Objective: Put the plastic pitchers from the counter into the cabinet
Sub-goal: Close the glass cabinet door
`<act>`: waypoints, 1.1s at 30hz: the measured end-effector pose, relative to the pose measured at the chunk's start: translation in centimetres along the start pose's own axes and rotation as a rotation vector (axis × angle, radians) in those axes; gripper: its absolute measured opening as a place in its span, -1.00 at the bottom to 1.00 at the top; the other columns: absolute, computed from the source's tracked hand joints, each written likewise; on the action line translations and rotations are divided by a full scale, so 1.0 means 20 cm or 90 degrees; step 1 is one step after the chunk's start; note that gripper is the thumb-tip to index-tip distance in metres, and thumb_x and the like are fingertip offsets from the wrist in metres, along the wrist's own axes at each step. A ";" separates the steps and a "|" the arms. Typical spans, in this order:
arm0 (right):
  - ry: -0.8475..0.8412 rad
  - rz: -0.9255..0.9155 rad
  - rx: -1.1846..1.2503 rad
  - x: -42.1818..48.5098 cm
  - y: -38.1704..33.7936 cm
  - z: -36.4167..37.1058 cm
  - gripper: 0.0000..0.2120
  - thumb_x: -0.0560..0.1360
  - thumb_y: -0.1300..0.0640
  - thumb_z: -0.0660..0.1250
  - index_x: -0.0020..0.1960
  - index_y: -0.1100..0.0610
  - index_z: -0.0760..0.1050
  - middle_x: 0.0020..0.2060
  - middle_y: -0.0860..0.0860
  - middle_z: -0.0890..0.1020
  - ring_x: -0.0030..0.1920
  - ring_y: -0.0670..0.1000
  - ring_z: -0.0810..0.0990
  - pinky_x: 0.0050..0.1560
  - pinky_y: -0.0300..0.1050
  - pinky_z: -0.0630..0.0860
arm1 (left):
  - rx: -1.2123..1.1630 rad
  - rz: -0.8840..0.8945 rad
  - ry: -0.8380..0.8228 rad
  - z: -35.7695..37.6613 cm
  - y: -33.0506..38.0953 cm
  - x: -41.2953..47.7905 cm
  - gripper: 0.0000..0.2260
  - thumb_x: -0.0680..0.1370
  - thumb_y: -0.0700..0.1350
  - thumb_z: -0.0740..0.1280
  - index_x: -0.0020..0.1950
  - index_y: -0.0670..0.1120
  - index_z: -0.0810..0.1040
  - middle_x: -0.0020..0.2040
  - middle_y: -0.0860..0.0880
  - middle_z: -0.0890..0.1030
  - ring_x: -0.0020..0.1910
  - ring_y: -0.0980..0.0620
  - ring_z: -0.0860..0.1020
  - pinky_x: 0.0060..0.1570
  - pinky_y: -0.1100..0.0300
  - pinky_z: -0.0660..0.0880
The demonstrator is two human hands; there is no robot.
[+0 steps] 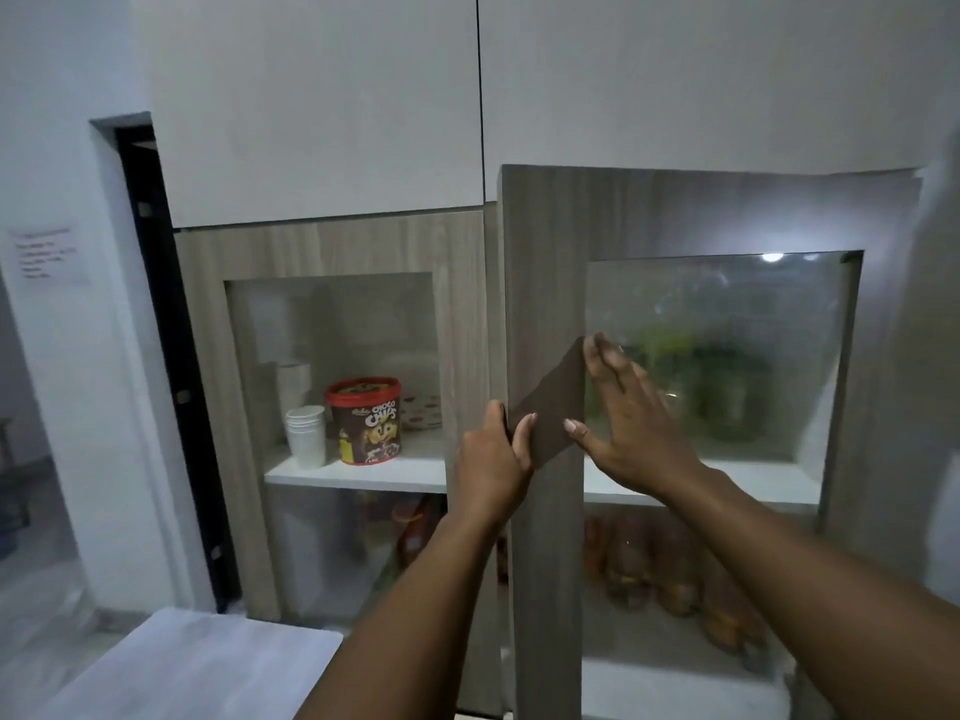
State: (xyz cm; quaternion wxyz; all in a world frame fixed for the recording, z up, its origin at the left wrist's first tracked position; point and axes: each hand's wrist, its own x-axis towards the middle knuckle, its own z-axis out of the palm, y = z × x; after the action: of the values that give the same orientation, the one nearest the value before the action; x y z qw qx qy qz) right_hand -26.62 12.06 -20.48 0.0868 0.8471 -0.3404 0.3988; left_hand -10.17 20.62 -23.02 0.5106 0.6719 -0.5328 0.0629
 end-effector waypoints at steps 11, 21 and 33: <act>0.023 -0.008 -0.112 0.24 0.12 0.41 -0.19 0.54 -0.27 0.12 0.63 -0.04 -0.18 0.63 -0.05 -0.17 0.62 -0.02 -0.15 0.45 0.24 0.22 | 0.371 0.327 0.064 0.19 -0.39 0.37 -0.24 0.57 -0.04 0.29 0.67 -0.17 -0.01 0.66 -0.23 -0.13 0.65 -0.20 -0.11 0.59 -0.12 0.02; 0.005 -0.015 -0.197 0.47 0.33 0.74 -0.16 0.51 -0.29 0.18 0.64 0.02 -0.06 0.64 0.04 -0.10 0.62 0.06 -0.08 0.45 0.26 0.15 | 0.497 0.322 -0.002 0.41 -0.59 0.68 -0.33 0.61 0.05 0.13 0.65 -0.22 0.05 0.67 -0.20 -0.03 0.65 -0.15 -0.02 0.56 -0.09 -0.01; 0.008 0.001 -0.206 0.65 0.48 0.98 -0.10 0.46 -0.37 0.16 0.64 0.02 -0.06 0.64 0.04 -0.11 0.62 0.09 -0.06 0.45 0.29 0.07 | 0.494 0.251 -0.065 0.62 -0.74 0.84 -0.25 0.63 0.12 0.09 0.65 -0.17 -0.21 0.66 -0.15 -0.28 0.63 -0.07 -0.32 0.60 -0.07 -0.17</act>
State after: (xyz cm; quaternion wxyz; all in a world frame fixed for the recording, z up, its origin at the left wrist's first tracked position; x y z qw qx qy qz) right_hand -14.92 -9.95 -25.14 0.2239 0.8191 -0.4003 0.3445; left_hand 2.70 -0.97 -27.46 0.1715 0.7015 -0.6125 0.3216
